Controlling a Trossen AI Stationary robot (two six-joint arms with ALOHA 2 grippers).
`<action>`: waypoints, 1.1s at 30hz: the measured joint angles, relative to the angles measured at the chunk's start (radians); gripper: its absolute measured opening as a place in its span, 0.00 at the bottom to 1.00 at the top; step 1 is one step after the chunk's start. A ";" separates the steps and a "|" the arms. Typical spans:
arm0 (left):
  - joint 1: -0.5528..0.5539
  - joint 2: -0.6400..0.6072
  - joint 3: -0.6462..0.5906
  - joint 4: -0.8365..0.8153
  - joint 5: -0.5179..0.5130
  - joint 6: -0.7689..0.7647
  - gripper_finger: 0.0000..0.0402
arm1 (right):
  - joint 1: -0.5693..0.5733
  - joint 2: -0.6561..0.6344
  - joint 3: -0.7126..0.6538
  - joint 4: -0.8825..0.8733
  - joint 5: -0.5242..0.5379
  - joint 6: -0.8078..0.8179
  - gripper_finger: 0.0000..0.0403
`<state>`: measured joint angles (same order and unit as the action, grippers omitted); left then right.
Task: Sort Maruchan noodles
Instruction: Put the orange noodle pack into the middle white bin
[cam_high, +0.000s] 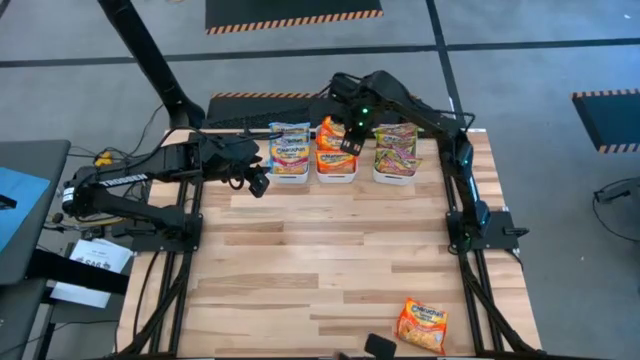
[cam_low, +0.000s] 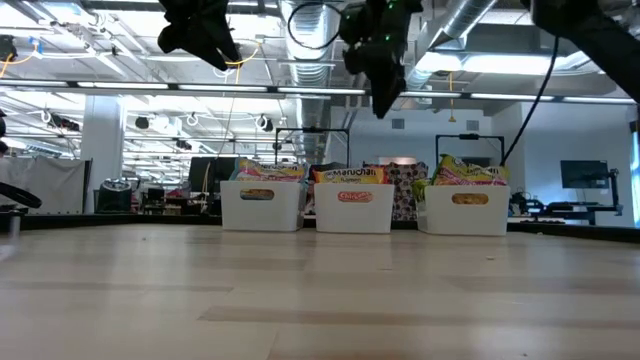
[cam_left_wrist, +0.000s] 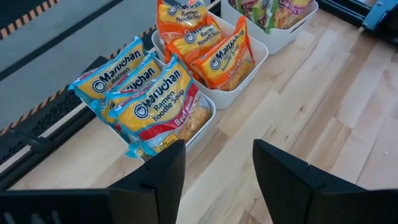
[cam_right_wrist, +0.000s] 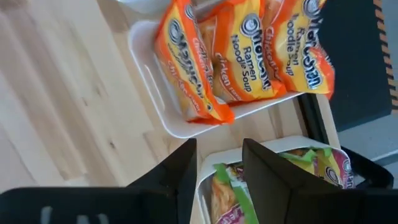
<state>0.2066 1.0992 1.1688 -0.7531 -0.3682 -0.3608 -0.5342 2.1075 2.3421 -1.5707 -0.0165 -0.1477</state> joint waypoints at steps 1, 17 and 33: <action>0.000 0.000 0.000 0.000 0.000 0.000 0.43 | 0.002 -0.013 0.000 -0.001 -0.010 0.021 0.38; -0.001 0.000 0.000 -0.044 0.117 0.046 0.43 | 0.179 -0.527 -0.561 0.063 -0.059 0.432 0.38; 0.000 0.000 0.000 -0.044 0.229 0.157 0.43 | 0.643 -0.975 -1.080 0.123 -0.074 1.221 0.39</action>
<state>0.2062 1.0989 1.1688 -0.7967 -0.1387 -0.2041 0.1084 1.1323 1.2620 -1.4479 -0.0903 1.0730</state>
